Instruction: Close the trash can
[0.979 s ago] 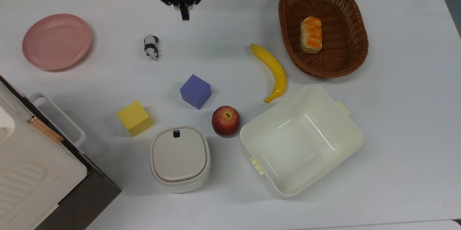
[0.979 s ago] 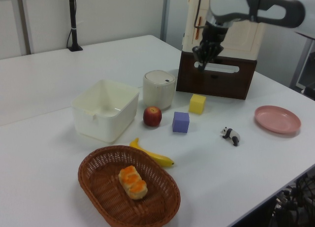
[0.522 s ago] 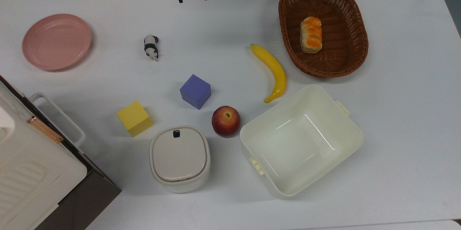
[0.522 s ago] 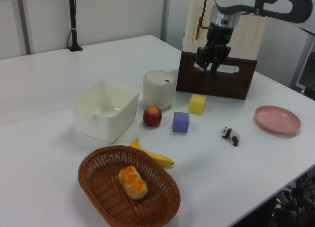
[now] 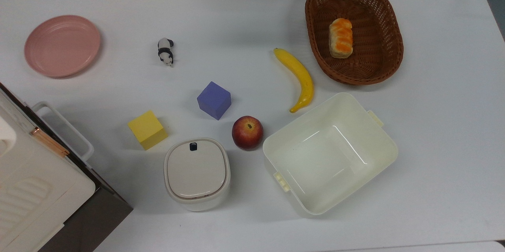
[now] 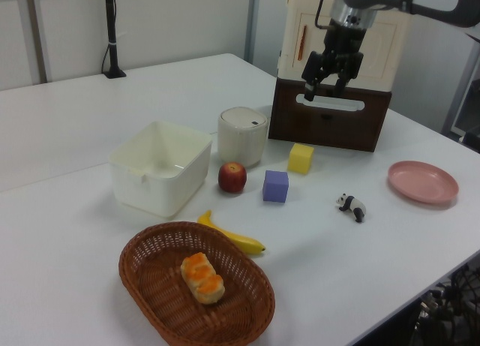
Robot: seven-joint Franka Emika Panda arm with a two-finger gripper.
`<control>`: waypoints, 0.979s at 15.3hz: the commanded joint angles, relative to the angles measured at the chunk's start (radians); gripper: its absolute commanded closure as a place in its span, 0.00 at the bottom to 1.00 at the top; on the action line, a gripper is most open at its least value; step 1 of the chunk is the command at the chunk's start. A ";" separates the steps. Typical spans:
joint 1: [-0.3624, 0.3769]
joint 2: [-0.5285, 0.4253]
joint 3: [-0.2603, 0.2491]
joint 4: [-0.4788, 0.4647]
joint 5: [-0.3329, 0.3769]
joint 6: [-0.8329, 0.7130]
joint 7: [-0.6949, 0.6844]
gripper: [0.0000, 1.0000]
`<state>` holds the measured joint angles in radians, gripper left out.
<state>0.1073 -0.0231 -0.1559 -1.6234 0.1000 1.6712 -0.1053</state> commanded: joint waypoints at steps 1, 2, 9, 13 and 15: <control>-0.078 -0.003 0.082 0.007 0.026 -0.031 0.041 0.00; -0.083 -0.004 0.085 0.005 0.027 -0.028 0.068 0.00; -0.090 0.008 0.099 0.007 0.029 -0.025 0.087 0.00; -0.092 0.006 0.096 0.007 0.037 -0.027 0.087 0.00; -0.086 0.008 0.095 0.005 0.037 -0.022 0.120 0.00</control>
<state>0.0256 -0.0106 -0.0698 -1.6213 0.1111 1.6653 -0.0295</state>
